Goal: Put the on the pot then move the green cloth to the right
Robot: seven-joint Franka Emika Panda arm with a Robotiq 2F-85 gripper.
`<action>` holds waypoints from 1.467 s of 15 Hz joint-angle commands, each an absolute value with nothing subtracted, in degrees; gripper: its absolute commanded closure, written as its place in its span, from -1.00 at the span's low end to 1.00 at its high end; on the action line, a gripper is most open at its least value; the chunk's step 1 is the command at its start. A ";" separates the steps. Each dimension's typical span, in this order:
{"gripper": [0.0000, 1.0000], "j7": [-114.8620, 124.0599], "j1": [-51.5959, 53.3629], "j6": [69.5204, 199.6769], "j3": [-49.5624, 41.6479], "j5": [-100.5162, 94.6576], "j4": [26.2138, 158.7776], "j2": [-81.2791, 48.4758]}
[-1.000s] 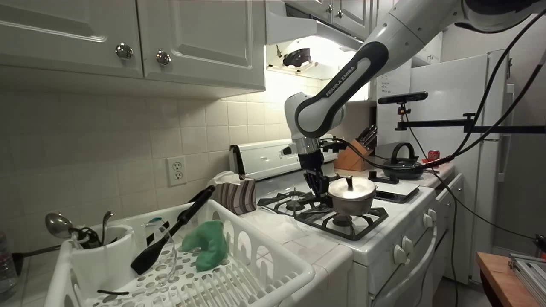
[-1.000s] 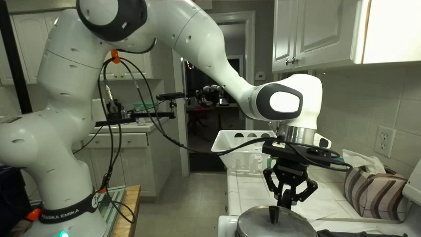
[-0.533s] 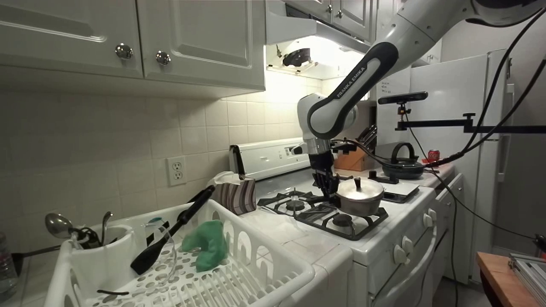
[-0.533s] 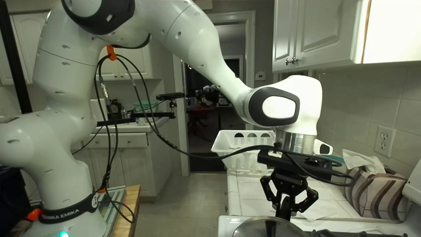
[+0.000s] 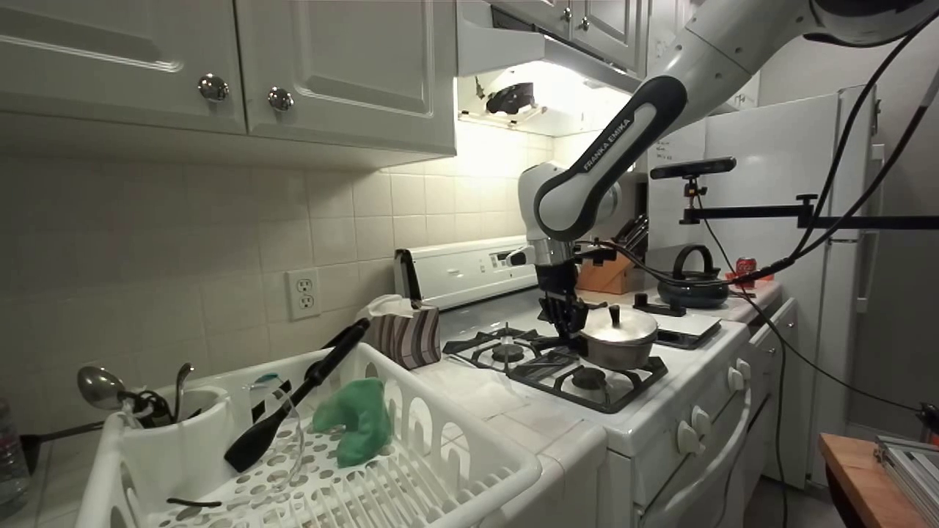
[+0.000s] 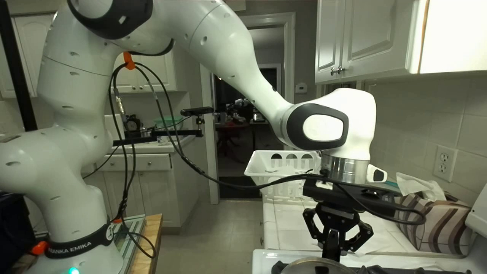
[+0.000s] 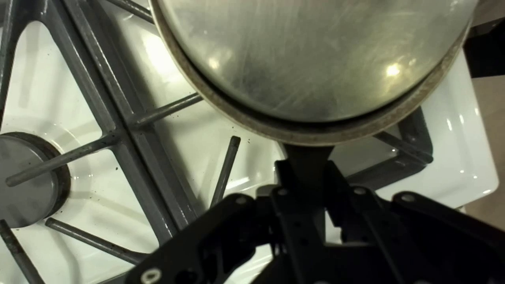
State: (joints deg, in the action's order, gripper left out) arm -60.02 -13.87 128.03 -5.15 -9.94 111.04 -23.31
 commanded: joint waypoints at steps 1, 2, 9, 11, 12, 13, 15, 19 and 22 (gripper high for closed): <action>0.88 -64.07 -14.95 128.06 -4.31 -8.58 111.71 -22.22; 0.88 -64.88 -15.08 128.03 -4.17 -8.21 111.57 -22.40; 0.02 -68.49 -15.33 126.67 -3.82 -6.16 110.23 -23.92; -0.24 -68.68 -15.30 126.35 -3.86 -6.09 109.88 -24.10; -0.40 -68.65 -15.27 126.26 -3.89 -6.09 109.83 -24.15; -0.52 -68.63 -15.24 126.16 -3.91 -6.11 109.83 -24.12; -0.81 -66.48 -14.47 125.54 -4.09 -6.28 110.31 -23.14; -1.00 -62.80 -11.27 128.28 -2.20 -6.39 112.43 -19.51; -1.00 -58.63 -8.34 131.48 -0.25 -6.30 110.93 -18.61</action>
State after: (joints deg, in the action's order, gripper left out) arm -62.34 -10.76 129.03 -1.46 -7.20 110.73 -20.77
